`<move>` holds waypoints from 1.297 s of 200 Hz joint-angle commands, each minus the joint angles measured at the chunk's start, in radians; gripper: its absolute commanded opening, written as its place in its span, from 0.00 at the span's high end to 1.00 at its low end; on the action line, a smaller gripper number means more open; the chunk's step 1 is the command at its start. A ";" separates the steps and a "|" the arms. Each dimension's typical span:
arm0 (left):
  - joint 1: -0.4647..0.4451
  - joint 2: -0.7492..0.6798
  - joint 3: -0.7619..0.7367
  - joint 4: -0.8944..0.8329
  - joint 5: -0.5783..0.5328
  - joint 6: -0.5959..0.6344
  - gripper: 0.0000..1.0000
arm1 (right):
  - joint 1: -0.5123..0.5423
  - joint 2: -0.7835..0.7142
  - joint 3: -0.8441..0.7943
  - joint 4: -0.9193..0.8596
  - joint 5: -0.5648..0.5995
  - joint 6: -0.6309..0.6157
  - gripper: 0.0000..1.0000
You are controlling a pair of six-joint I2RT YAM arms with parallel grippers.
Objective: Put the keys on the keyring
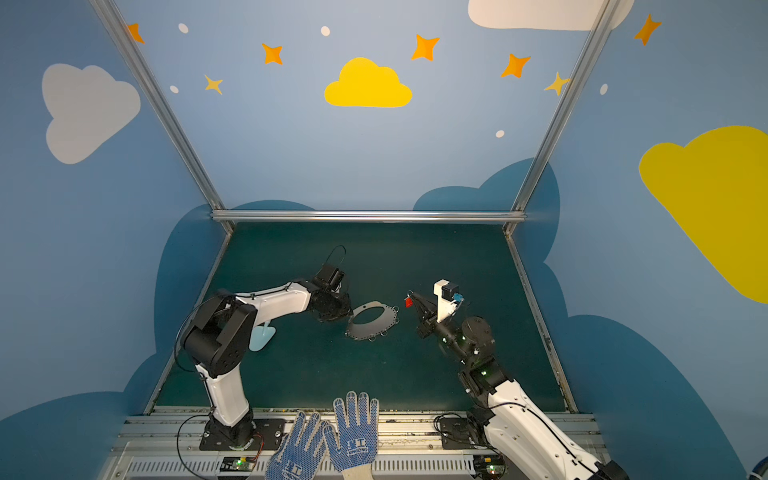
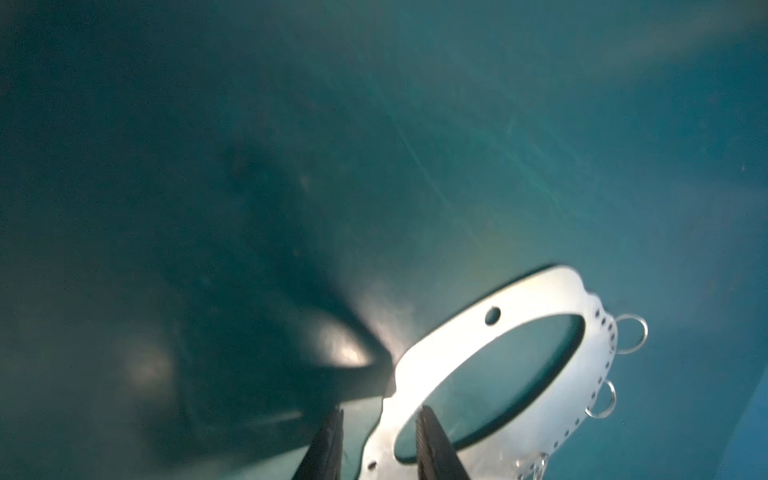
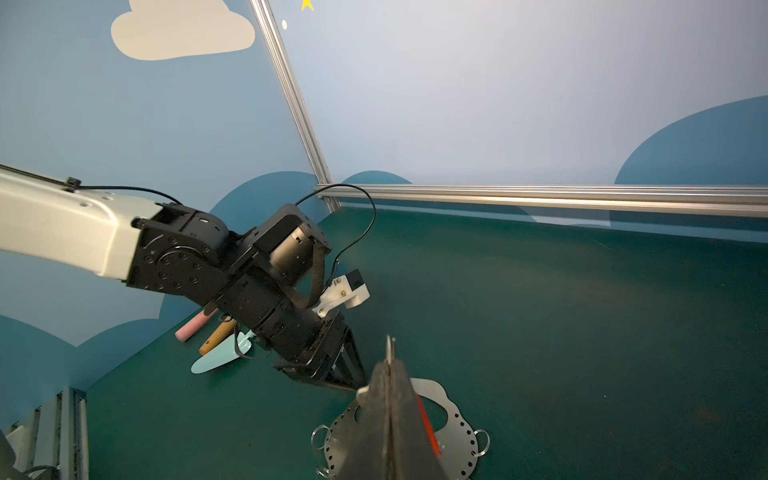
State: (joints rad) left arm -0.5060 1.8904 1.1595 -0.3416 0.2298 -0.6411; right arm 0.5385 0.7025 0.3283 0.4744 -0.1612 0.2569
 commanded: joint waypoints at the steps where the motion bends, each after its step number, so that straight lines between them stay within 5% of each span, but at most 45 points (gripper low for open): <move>1: 0.024 0.039 0.026 -0.081 -0.067 0.049 0.70 | 0.006 -0.014 0.025 -0.014 -0.002 0.009 1.00; 65: -0.013 -0.099 -0.050 -0.140 0.009 0.021 0.53 | 0.006 -0.015 0.021 -0.028 -0.001 0.008 1.00; 121: -0.104 -0.110 -0.089 -0.160 0.046 0.010 0.52 | 0.006 -0.013 0.018 -0.030 -0.003 0.015 1.00; 140: -0.108 -0.094 -0.086 -0.163 0.022 0.007 0.59 | 0.007 -0.024 0.016 -0.037 -0.003 0.022 1.00; 183: -0.093 -0.071 -0.025 -0.193 -0.063 0.040 0.96 | 0.008 -0.046 0.021 -0.068 -0.003 0.023 1.00; 259: 0.023 0.023 0.202 -0.316 -0.095 0.183 0.96 | 0.010 -0.035 0.017 -0.065 -0.013 0.047 1.00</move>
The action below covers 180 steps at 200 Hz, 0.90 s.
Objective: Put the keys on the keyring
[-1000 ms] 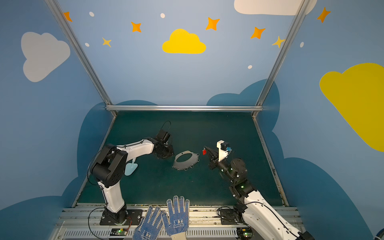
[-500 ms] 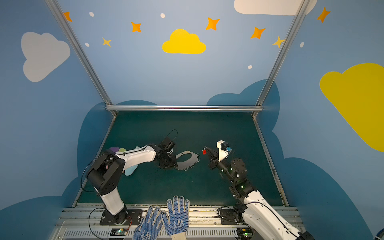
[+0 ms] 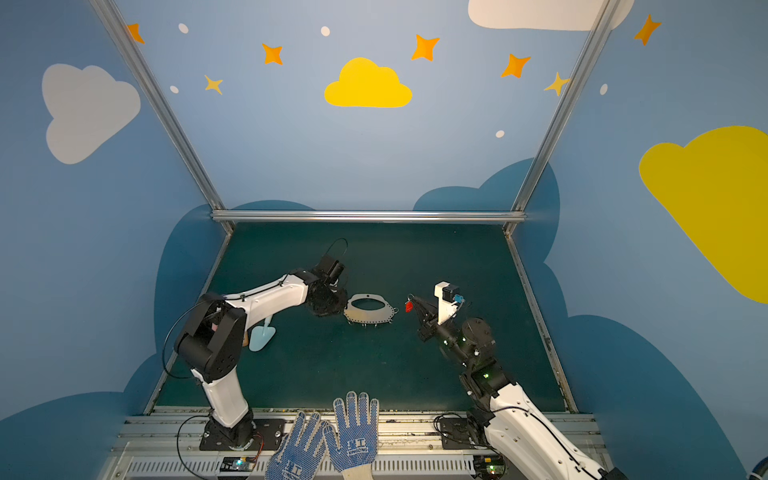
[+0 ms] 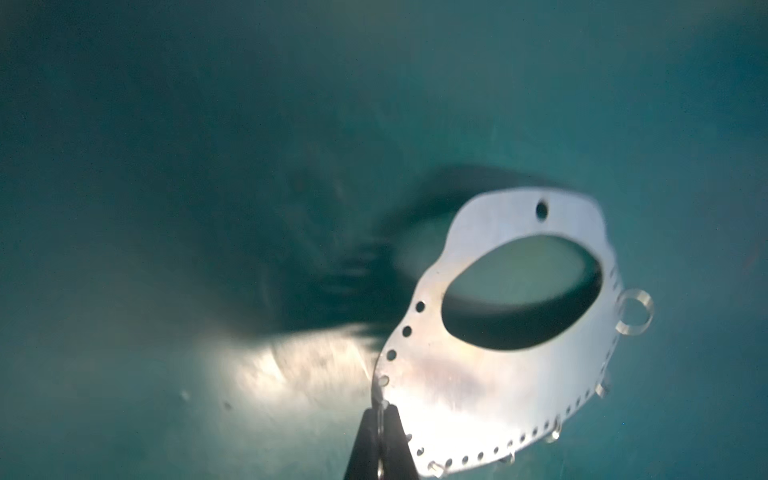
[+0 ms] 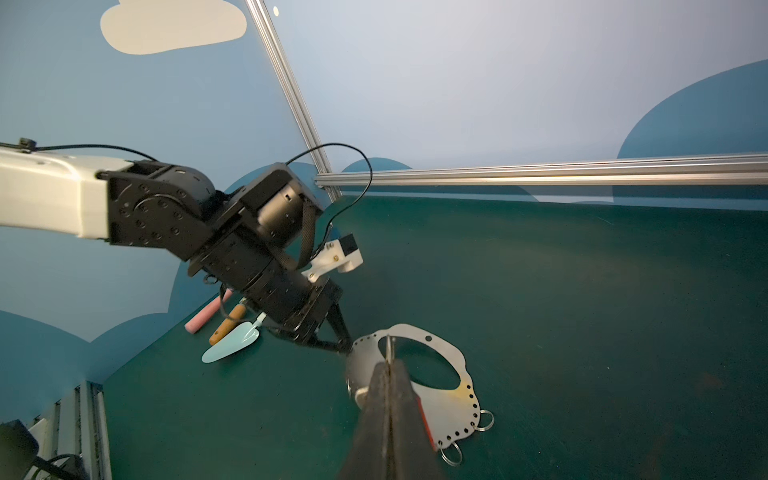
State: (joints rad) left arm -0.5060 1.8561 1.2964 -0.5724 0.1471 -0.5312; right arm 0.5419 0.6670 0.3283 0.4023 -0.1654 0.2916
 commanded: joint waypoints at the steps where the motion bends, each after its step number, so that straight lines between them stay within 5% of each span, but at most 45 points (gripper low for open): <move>1: 0.024 0.059 0.068 -0.087 -0.011 0.073 0.96 | 0.007 0.000 0.017 0.008 -0.009 0.012 1.00; 32: 0.037 0.099 0.104 -0.103 -0.008 0.087 0.94 | 0.009 0.005 0.019 0.007 -0.008 0.013 1.00; 47: 0.038 0.106 0.107 -0.117 -0.047 0.075 0.63 | 0.009 0.004 0.020 0.004 -0.006 0.012 1.00; 55: 0.039 0.103 0.101 -0.119 -0.062 0.066 0.55 | 0.009 0.006 0.020 0.006 -0.007 0.013 1.00; 132: 0.001 -0.084 -0.140 0.069 0.154 -0.111 0.51 | 0.011 0.010 0.008 0.015 -0.009 0.021 1.00; 180: -0.037 -0.014 -0.084 0.058 0.116 -0.110 0.46 | 0.018 0.017 0.006 0.012 -0.014 0.032 1.00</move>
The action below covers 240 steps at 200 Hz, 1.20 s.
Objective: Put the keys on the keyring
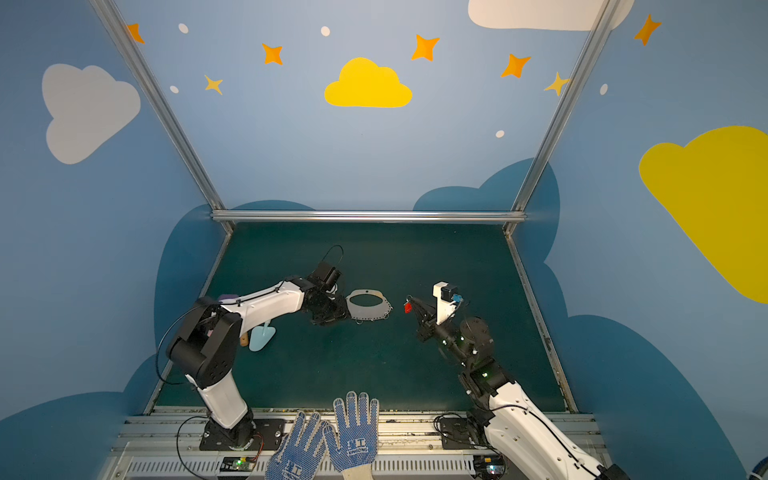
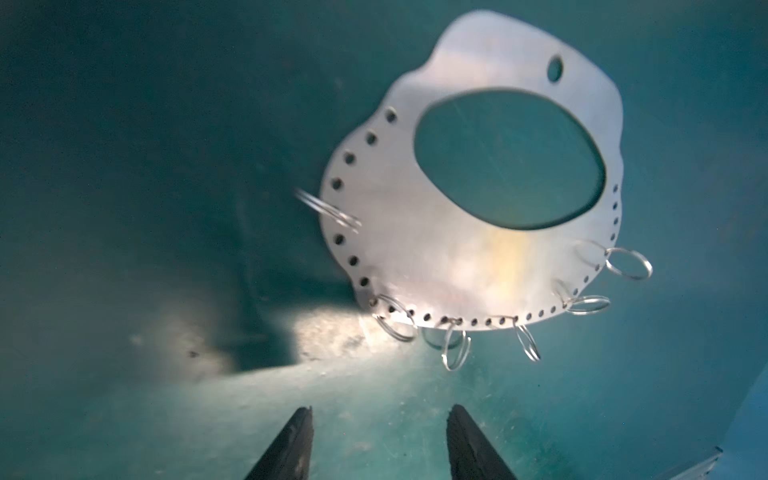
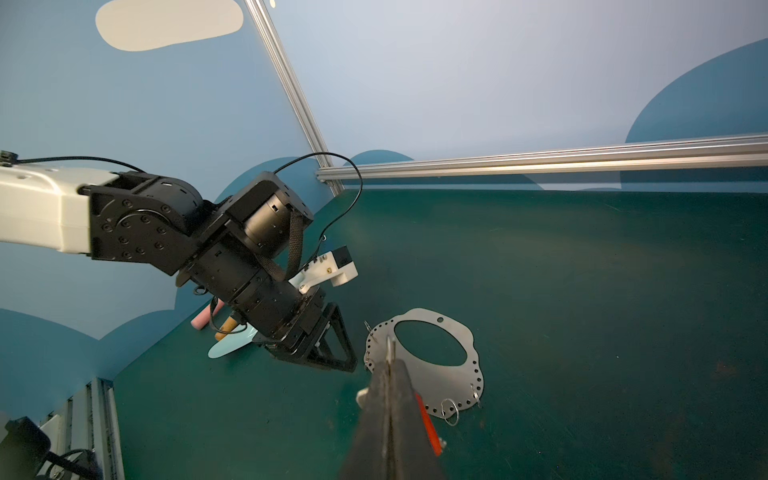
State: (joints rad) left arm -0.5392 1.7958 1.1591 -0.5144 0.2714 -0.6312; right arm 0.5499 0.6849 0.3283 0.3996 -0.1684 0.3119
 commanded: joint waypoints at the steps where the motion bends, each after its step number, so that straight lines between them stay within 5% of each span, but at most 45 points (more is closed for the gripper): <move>1: -0.004 0.049 0.056 -0.001 -0.010 -0.010 0.45 | 0.010 -0.002 0.006 0.015 -0.012 0.013 1.00; 72: -0.004 0.209 0.240 -0.166 -0.179 0.015 0.51 | 0.028 -0.045 -0.012 -0.015 0.013 0.018 1.00; 150: 0.005 0.185 0.218 -0.163 -0.178 0.017 0.88 | 0.036 -0.013 -0.017 0.011 0.007 0.033 1.00; 169: 0.010 0.174 0.211 -0.163 -0.170 0.014 0.87 | 0.040 -0.010 -0.022 0.017 0.006 0.038 1.00; 194: 0.017 0.159 0.197 -0.155 -0.167 0.014 0.74 | 0.047 -0.007 -0.027 0.016 0.005 0.044 1.00; 240: 0.030 0.149 0.192 -0.150 -0.155 0.015 0.77 | 0.056 -0.008 -0.034 0.018 0.012 0.048 1.00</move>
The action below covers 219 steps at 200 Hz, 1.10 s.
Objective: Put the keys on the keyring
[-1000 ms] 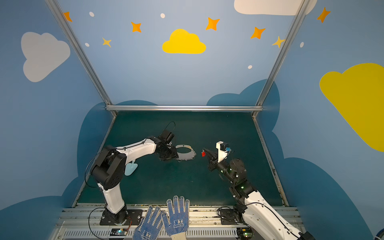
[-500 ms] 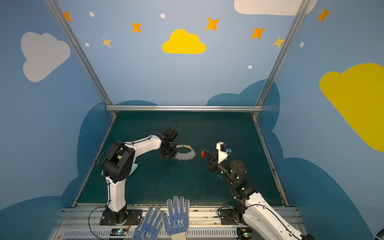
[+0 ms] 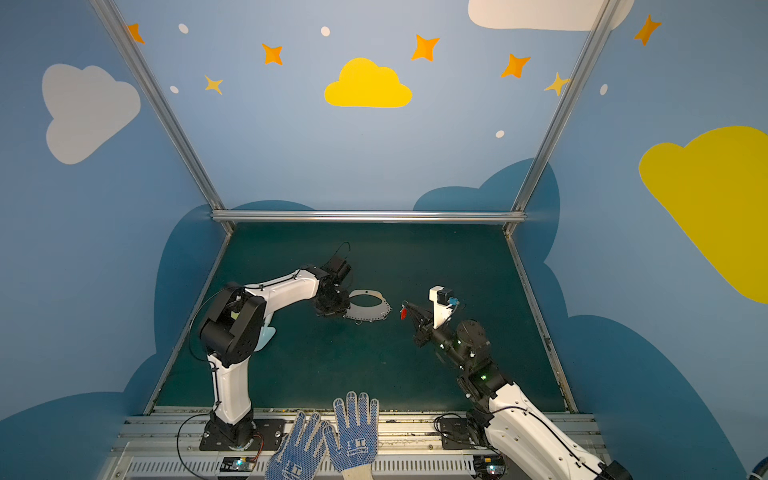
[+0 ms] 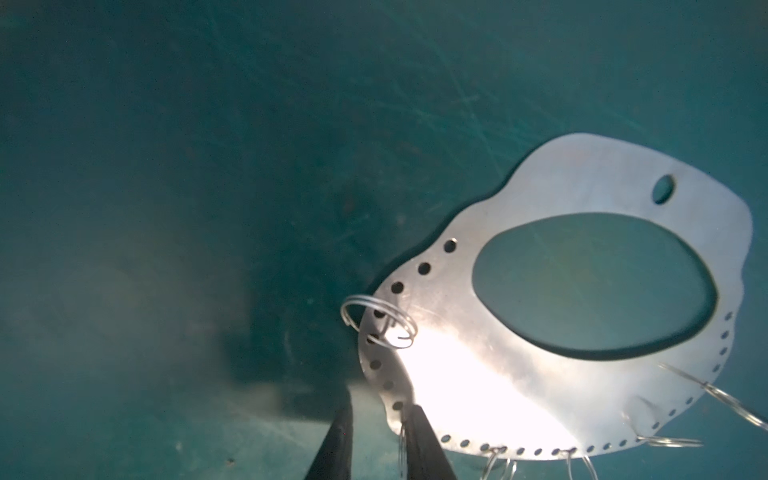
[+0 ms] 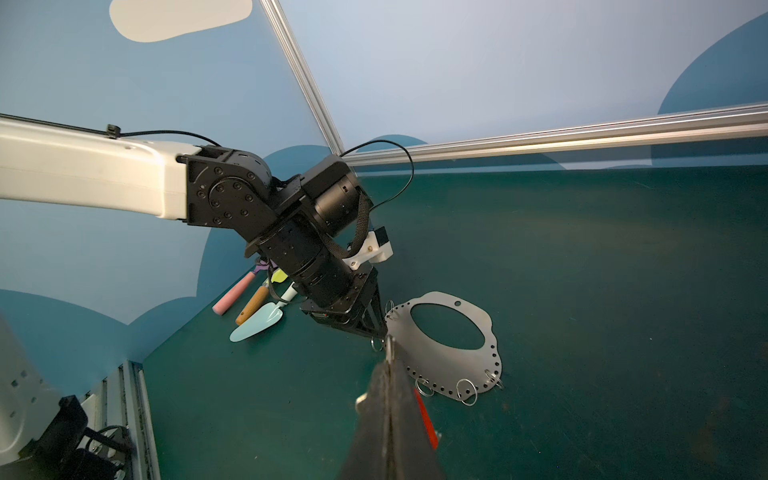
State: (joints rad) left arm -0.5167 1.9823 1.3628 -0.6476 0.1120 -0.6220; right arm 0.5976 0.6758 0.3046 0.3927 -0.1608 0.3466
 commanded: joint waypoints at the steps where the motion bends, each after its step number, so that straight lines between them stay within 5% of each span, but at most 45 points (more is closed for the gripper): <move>1: 0.008 -0.037 -0.011 -0.016 0.005 0.005 0.77 | 0.008 0.001 -0.011 0.023 0.003 0.013 1.00; 81: 0.009 -0.051 -0.025 0.001 0.051 -0.010 0.96 | 0.018 0.021 -0.009 0.037 0.006 0.012 1.00; 219: 0.053 -0.161 -0.180 0.315 0.351 -0.232 0.96 | 0.057 0.285 0.014 0.166 -0.129 0.033 1.00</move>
State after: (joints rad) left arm -0.4656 1.8496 1.2049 -0.4236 0.3950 -0.7853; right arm 0.6437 0.9207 0.3027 0.4812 -0.2611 0.3676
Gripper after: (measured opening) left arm 0.048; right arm 0.052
